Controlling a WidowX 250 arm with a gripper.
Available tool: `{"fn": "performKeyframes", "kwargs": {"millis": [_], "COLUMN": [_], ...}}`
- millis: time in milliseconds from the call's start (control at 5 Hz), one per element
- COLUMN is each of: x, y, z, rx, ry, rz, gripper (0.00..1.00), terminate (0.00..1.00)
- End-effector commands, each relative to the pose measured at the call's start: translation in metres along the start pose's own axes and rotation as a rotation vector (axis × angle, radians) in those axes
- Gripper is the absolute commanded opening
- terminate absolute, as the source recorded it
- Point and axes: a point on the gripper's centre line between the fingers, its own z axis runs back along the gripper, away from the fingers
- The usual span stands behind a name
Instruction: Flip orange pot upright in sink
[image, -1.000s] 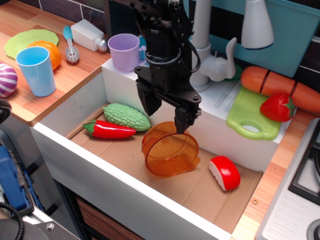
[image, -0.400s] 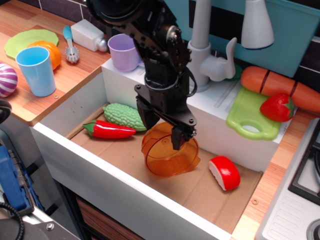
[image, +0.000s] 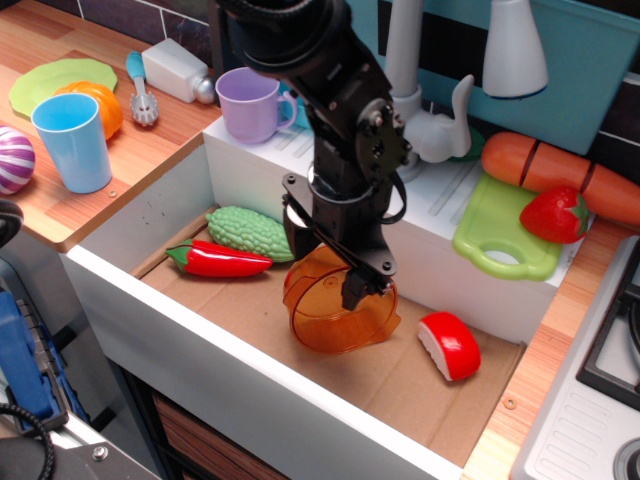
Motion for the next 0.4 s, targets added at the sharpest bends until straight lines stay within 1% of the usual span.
{"fn": "performKeyframes", "kwargs": {"millis": [0,200], "x": [0.0009,-0.0020], "y": [0.0037,0.0102], "z": [-0.0036,-0.0131], "rx": [-0.002,-0.158], "ry": [-0.043,-0.076], "rz": [-0.002,0.052], "gripper": [1.00,0.00], "terminate": [0.00,0.00]}}
